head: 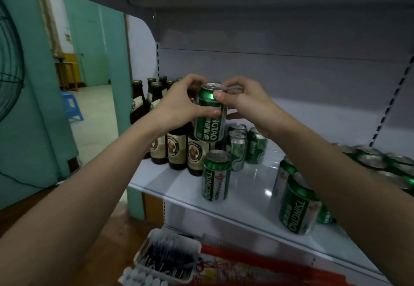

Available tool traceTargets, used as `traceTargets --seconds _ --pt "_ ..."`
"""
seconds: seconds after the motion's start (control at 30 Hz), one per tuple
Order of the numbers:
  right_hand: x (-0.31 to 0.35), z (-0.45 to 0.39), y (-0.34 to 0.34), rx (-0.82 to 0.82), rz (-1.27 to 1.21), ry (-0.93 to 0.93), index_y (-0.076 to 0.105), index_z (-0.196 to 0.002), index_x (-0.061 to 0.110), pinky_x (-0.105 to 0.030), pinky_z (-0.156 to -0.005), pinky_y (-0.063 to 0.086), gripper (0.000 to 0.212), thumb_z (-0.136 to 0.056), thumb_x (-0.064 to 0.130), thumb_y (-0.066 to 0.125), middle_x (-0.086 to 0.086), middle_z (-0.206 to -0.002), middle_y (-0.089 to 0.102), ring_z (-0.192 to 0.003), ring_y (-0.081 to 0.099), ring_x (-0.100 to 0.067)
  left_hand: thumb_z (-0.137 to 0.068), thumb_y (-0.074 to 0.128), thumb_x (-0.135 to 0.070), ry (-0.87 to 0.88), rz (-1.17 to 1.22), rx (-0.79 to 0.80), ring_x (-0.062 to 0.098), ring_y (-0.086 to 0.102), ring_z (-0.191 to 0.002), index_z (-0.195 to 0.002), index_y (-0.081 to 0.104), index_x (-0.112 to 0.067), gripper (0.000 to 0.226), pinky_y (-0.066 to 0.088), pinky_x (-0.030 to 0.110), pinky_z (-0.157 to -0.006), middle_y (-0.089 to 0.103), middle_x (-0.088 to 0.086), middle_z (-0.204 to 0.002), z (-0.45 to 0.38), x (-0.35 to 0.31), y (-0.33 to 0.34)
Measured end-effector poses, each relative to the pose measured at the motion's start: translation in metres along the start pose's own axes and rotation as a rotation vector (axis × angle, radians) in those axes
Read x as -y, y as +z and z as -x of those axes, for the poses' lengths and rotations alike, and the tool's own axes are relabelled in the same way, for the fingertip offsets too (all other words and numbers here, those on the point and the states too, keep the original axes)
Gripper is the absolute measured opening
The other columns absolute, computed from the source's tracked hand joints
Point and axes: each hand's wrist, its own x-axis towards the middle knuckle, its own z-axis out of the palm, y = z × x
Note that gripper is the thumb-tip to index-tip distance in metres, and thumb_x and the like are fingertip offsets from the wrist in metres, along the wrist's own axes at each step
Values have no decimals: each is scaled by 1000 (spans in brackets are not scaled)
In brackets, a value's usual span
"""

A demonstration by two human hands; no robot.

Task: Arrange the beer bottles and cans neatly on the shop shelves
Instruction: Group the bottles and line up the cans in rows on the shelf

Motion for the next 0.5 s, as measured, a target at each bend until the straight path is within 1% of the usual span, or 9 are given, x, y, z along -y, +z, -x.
traceTargets --seconds 0.1,0.17,0.2,0.27,0.33,0.4,0.43,0.5 --pt "0 -3 34 10 -25 11 58 -114 10 -39 -76 57 26 -92 18 68 -5 -96 69 -86 67 -21 -68 88 -20 -30 19 -52 10 61 -109 -126 54 -22 67 52 26 -93 61 -10 -120 16 17 -19" --pt "-4 -6 58 30 -31 11 58 -116 10 -35 -71 56 28 -92 19 69 -7 -100 69 -84 66 -17 -69 87 -17 -69 55 -73 13 60 -113 -130 54 -20 69 52 33 -95 60 -8 -125 27 32 -31" --pt "-7 -6 70 42 -34 15 57 -117 11 -34 -73 56 29 -92 20 69 -7 -103 68 -87 66 -17 -70 87 -14 -88 65 -87 14 59 -116 -131 53 -19 70 52 36 -97 59 -6 -127 33 39 -36" --pt "-15 -6 92 64 -40 34 55 -116 14 -37 -80 56 27 -93 21 66 -8 -110 66 -97 65 -20 -71 85 -11 -125 77 -110 15 57 -119 -133 53 -18 70 50 36 -99 58 -3 -129 45 54 -45" --pt "-26 -4 115 87 -35 62 54 -118 15 -34 -78 54 26 -95 20 64 -8 -114 64 -101 64 -23 -73 83 -9 -177 108 -120 16 58 -116 -135 51 -19 71 52 35 -96 56 -1 -132 56 72 -50" --pt "-42 -3 138 105 -57 105 53 -121 16 -39 -84 55 26 -96 20 62 -9 -118 63 -106 63 -25 -75 81 -6 -226 138 -128 13 61 -109 -136 50 -21 70 55 32 -89 54 -3 -134 68 94 -51" --pt "-50 -3 149 106 -61 120 52 -122 16 -42 -88 55 27 -97 20 61 -10 -119 63 -107 62 -26 -76 80 -5 -239 156 -139 13 60 -108 -136 50 -22 69 55 33 -89 53 -3 -133 72 105 -51" --pt "-68 -5 168 97 -50 140 52 -124 16 -43 -92 54 28 -97 19 60 -10 -122 62 -110 61 -26 -76 79 -2 -257 186 -165 17 60 -110 -134 51 -23 68 53 39 -96 55 -5 -129 80 128 -48"
